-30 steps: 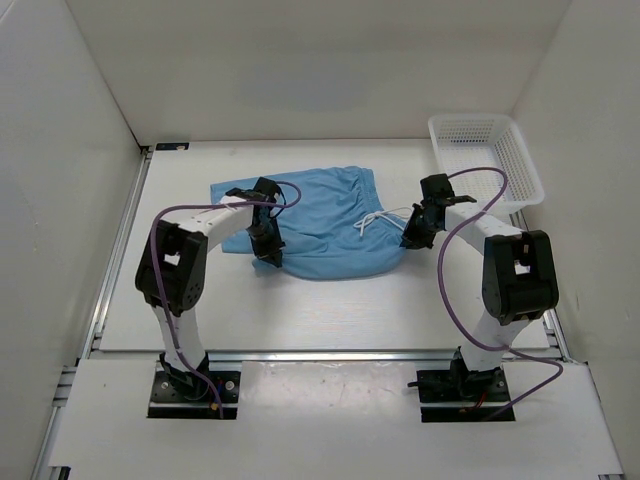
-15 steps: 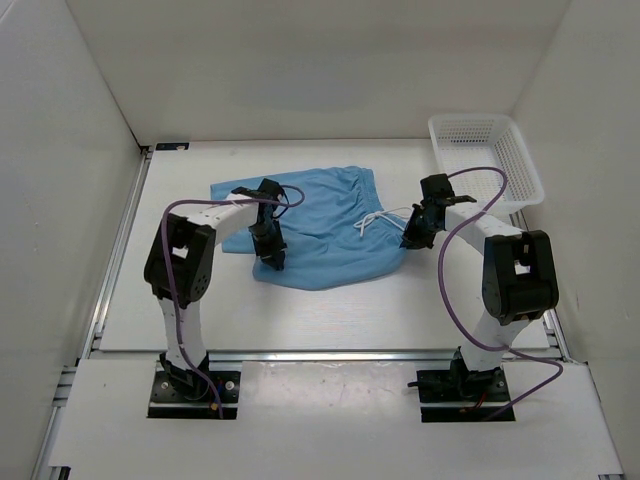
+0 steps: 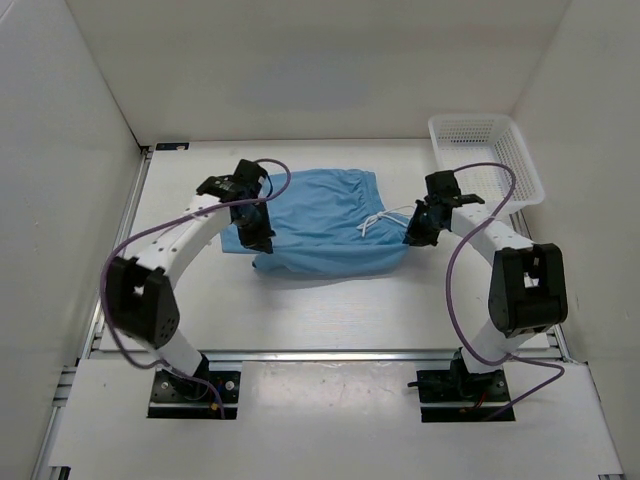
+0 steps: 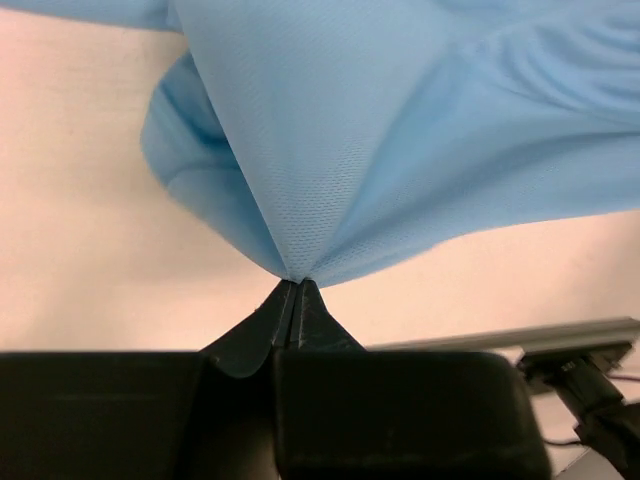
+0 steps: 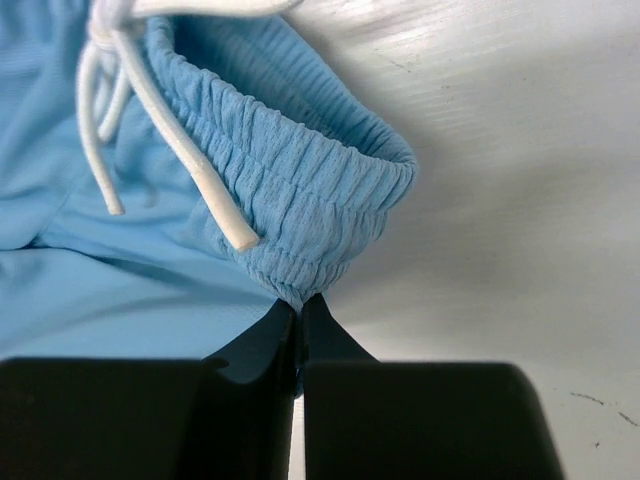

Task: Fold and stack the shorts
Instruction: Fold the shorts

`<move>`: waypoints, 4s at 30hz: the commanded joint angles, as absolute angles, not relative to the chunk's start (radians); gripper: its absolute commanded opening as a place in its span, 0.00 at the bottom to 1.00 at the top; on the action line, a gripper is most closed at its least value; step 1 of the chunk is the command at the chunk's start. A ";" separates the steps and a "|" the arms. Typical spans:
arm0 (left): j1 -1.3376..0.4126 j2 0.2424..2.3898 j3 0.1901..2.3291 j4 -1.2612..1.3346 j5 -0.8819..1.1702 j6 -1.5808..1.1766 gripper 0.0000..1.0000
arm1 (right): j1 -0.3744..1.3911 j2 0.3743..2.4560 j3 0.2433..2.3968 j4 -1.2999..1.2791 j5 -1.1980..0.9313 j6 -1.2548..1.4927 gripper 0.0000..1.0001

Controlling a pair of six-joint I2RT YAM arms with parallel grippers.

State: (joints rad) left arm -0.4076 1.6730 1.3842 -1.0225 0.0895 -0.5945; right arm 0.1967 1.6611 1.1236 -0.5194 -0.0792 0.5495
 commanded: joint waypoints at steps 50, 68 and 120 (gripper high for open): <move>-0.397 1.700 1.204 -0.943 0.041 -0.675 0.10 | 0.212 1.629 1.126 -0.526 -0.083 0.531 0.00; -0.428 1.316 0.816 -1.000 0.127 -0.904 1.00 | 0.221 1.387 0.756 -0.505 -0.083 0.567 0.34; -0.371 1.310 1.360 -1.161 -0.129 -0.856 0.10 | 0.169 1.340 1.156 -0.681 -0.002 0.486 0.00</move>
